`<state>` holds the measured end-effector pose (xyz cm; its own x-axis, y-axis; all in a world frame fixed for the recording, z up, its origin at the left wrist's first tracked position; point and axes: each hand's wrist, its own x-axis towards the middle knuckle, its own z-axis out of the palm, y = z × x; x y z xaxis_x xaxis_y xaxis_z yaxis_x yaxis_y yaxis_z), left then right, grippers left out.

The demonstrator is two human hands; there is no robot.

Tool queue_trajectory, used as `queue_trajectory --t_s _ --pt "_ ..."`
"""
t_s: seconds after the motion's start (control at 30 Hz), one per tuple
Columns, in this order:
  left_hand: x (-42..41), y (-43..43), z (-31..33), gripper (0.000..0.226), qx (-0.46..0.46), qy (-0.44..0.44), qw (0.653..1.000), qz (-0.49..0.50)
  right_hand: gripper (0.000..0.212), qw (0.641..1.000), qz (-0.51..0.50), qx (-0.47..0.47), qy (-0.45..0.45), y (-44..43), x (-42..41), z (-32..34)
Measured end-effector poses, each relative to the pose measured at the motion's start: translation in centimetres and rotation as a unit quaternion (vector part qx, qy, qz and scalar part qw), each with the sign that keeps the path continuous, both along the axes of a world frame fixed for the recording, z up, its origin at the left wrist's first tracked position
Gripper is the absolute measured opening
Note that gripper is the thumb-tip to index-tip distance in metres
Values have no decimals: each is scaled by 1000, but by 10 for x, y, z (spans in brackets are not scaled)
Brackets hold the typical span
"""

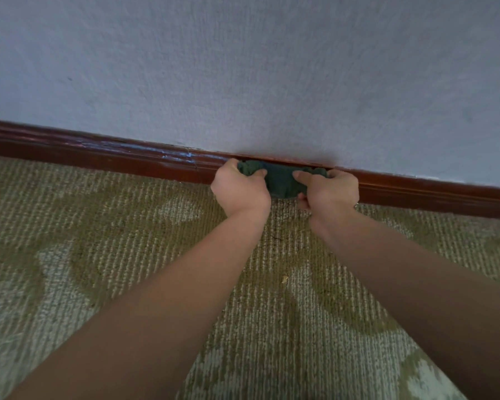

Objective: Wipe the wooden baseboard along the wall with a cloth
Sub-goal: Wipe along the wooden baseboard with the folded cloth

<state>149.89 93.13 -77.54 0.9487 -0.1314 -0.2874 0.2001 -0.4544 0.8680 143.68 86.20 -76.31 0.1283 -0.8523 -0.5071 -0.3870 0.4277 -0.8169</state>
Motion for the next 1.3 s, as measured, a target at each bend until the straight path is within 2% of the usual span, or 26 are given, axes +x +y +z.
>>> queue_trajectory --t_s 0.17,0.47,0.67,0.9,1.17,1.3 --pt "8 6 3 16 -3 5 999 -38 24 996 -52 68 -26 5 3 2" --pt "30 25 4 20 15 1 999 -36 23 987 -66 139 -38 19 26 8" --pt "24 24 5 18 -6 12 1000 -9 26 990 -36 126 -50 19 18 7" --pt "9 8 2 19 -38 41 998 -17 27 993 -49 98 -45 1 -1 7" --pt "33 29 3 26 -3 23 1000 -17 27 988 -54 134 -53 18 23 5" --pt "36 36 8 19 16 -5 1000 -21 27 992 -26 113 -51 26 29 5"
